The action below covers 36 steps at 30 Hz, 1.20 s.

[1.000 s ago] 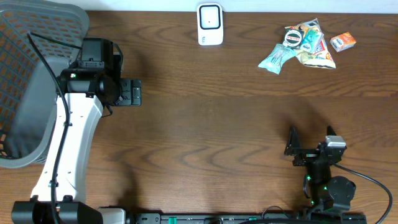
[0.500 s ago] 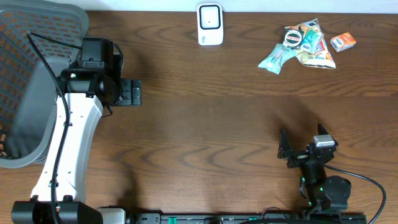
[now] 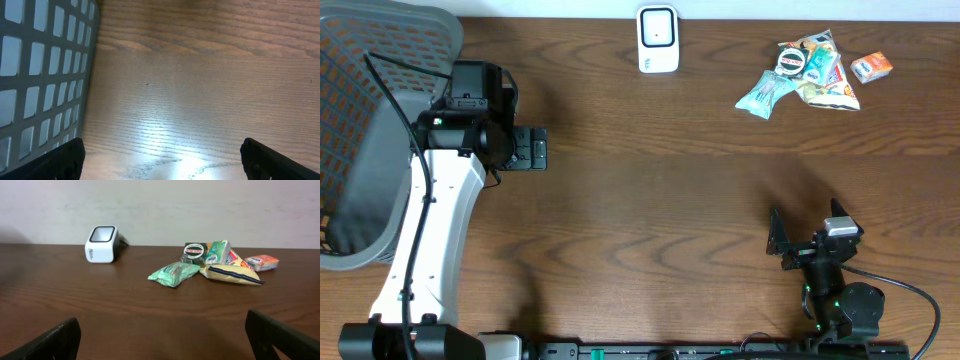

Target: Scan the item barcode

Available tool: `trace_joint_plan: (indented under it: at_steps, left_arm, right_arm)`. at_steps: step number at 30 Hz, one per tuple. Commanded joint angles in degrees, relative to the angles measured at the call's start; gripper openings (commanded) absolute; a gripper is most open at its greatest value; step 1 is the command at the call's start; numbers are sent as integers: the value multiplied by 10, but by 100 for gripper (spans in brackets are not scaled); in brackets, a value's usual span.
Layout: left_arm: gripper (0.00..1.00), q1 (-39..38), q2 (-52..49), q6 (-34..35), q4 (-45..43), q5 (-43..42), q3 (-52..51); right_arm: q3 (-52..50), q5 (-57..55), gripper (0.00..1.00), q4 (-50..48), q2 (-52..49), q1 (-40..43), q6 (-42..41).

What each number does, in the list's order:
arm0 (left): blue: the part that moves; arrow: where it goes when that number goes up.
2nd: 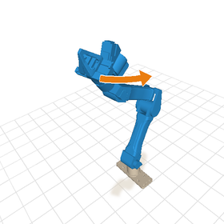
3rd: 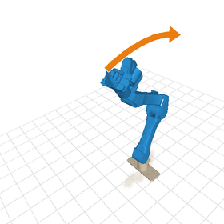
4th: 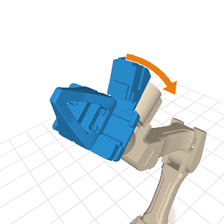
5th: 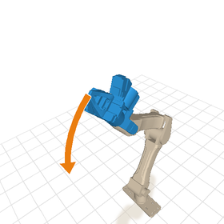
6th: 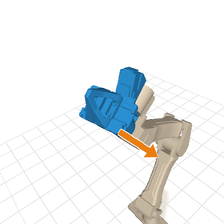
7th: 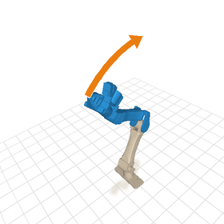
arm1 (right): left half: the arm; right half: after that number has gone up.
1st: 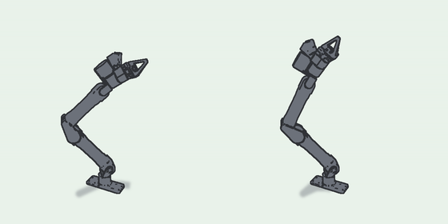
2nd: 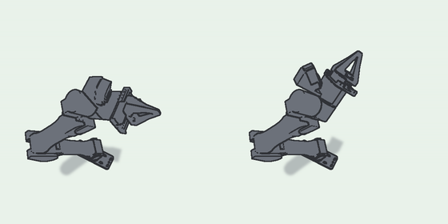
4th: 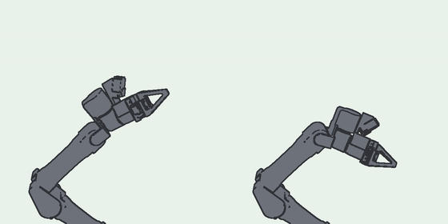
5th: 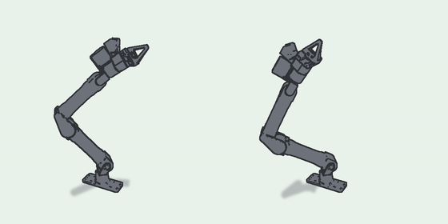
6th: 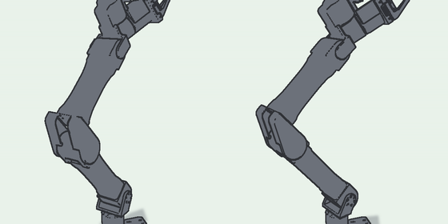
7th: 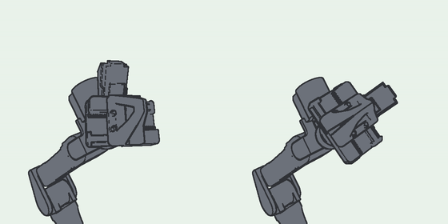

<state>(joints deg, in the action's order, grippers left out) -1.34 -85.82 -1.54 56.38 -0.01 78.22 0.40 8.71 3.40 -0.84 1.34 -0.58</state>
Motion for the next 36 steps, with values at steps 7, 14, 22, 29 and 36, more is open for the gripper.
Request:
trace_joint_plan:
  at_steps: [7,14,22,29,36]
  left_arm:
    - [98,0,-3,-4,1,5,-4]
    - [98,0,-3,-4,1,5,-4]
    - [98,0,-3,-3,1,5,-4]
    - [98,0,-3,-10,67,35,-4]
    - [98,0,0,18,25,-76,-18]
  right_arm:
    - [-1,-6,99,3,5,-5,9]
    - [-1,-6,99,3,5,-5,9]
    - [-1,-6,99,3,5,-5,9]
    - [-1,-6,99,3,5,-5,9]
    - [-1,-6,99,3,5,-5,9]
